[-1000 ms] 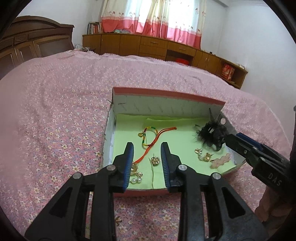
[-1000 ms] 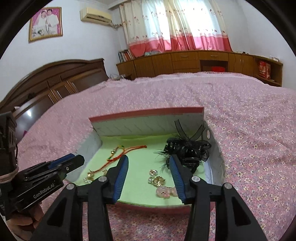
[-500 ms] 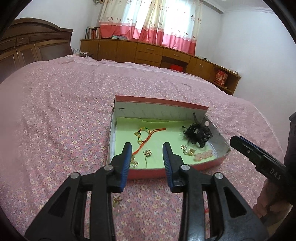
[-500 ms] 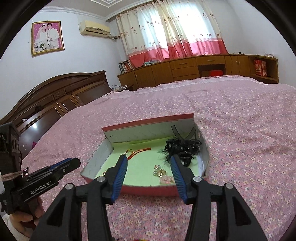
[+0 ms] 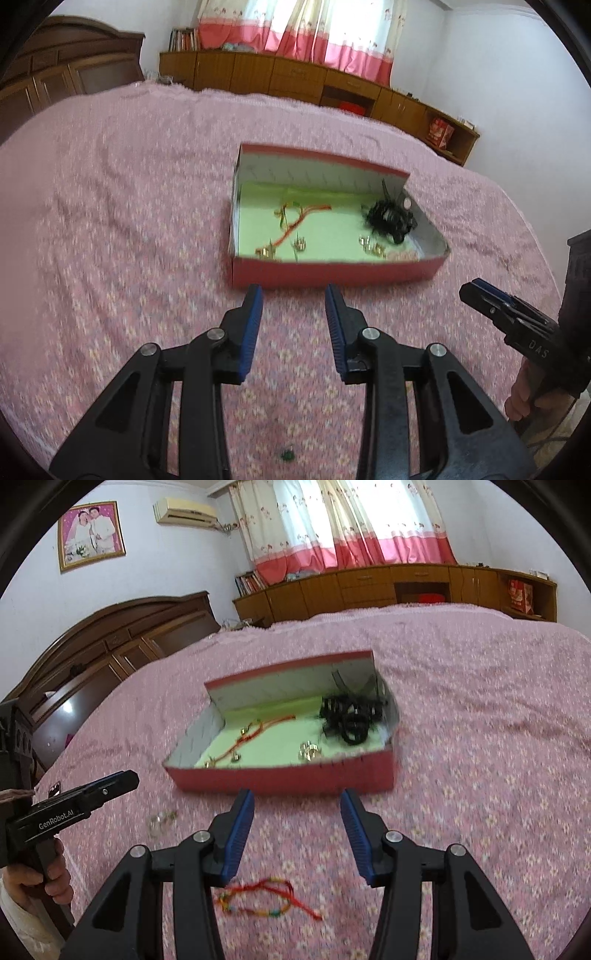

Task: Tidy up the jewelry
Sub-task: 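Withdraw both tools from the box toward the rainbow string bracelet, then grasp the rainbow string bracelet with the right tool while the left tool grasps a green bead pendant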

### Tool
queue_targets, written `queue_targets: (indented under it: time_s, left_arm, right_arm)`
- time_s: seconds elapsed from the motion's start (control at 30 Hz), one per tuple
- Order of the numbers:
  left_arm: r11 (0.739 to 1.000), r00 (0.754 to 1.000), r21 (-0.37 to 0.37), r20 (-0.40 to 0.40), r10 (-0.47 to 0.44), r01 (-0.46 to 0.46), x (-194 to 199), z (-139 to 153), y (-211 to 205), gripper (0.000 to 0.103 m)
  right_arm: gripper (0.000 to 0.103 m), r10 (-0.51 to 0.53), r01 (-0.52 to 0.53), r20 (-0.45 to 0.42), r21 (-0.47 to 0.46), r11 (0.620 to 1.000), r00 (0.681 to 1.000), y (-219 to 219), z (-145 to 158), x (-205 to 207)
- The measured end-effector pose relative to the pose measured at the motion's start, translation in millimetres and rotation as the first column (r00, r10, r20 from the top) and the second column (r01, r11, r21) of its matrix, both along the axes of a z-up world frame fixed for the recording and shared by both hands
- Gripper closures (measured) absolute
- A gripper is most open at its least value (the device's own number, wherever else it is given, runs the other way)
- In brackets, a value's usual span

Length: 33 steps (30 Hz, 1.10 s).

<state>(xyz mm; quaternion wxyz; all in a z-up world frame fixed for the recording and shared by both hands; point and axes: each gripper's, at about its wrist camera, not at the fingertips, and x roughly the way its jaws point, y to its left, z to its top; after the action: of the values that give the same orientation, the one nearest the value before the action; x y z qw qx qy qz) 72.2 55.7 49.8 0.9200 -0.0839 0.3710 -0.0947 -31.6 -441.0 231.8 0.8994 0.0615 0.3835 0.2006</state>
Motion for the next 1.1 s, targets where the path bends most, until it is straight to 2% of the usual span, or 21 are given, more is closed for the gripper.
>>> queue_targets:
  time_s: [0.57, 1.0, 1.1]
  left_arm:
    - [0.997, 0.981, 0.024, -0.177, -0.074, 0.079, -36, -37, -4, 0.076]
    - [0.991, 0.952, 0.042, -0.285, -0.112, 0.129, -58, -66, -8, 0.077]
    - [0.989, 0.95, 0.052, -0.291, -0.115, 0.136, -59, -68, -8, 0.077]
  right_arm:
    - [0.052, 0.063, -0.075, -0.167, -0.071, 0.995, 0.984, 12, -39, -18]
    - [0.052, 0.071, -0.096, -0.222, -0.104, 0.99, 0.972, 23, -62, -21]
    - [0.056, 0.066, -0.094, -0.229, -0.111, 0.989, 0.971, 23, -64, -20]
